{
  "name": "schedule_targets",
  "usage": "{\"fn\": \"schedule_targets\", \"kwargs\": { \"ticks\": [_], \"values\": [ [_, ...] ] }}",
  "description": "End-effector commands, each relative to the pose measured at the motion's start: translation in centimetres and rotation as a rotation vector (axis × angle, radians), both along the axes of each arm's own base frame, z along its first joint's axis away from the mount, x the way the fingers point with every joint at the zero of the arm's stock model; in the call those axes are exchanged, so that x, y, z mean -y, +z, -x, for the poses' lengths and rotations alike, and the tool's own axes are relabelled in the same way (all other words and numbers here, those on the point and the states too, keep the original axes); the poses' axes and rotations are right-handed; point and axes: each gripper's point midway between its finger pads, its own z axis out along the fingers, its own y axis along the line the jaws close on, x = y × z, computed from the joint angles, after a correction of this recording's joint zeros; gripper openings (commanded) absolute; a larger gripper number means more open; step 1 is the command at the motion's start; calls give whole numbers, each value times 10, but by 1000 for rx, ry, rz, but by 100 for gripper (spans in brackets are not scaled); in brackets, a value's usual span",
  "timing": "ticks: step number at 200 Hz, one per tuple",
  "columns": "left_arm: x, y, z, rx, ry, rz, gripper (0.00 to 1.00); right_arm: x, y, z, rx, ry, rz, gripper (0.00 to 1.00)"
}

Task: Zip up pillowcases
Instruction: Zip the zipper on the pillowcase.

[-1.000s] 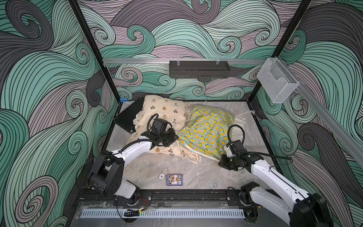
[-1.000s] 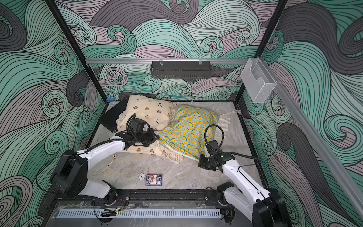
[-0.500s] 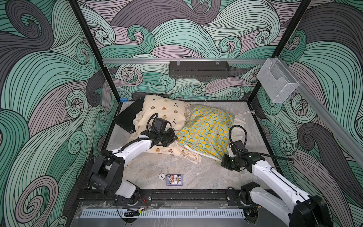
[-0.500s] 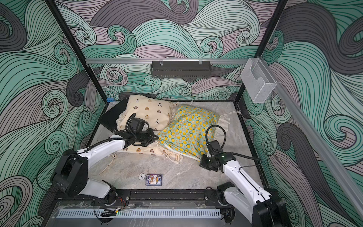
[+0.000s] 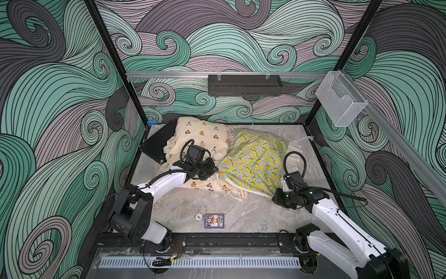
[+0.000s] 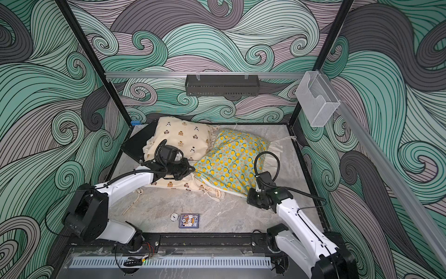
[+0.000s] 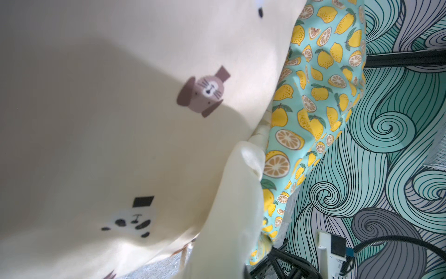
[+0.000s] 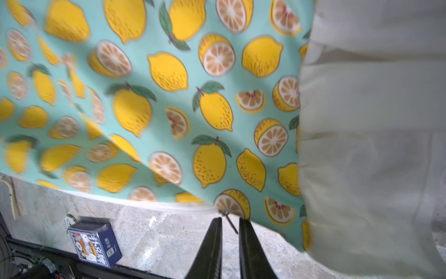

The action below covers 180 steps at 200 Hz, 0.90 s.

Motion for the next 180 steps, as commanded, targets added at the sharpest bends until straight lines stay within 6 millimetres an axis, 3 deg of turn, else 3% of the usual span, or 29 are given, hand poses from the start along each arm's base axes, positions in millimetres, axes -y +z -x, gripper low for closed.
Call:
{"fn": "schedule_targets", "kwargs": {
  "ticks": [1, 19, 42, 72, 103, 140, 180],
  "values": [
    [7, 7, 0, 27, -5, 17, 0, 1, 19, -10, 45, -2, 5, 38],
    [11, 8, 2, 34, -16, 15, 0, -2, 31, -18, 68, 13, 7, 54],
    [17, 10, 6, 40, -33, 16, 0, -8, 40, -27, 83, 28, -5, 66],
    [27, 12, 11, 47, -58, 18, 0, -23, 40, -43, 88, 46, -24, 76],
    [36, 15, 17, 58, -85, 18, 0, -22, 31, -66, 92, 26, 41, 83],
    [37, 15, 20, 58, -98, -2, 0, -21, 21, -90, 116, -3, 89, 84],
    [39, 16, 21, 57, -118, -8, 0, -23, 8, -106, 120, -20, 105, 75]
  ]
}}
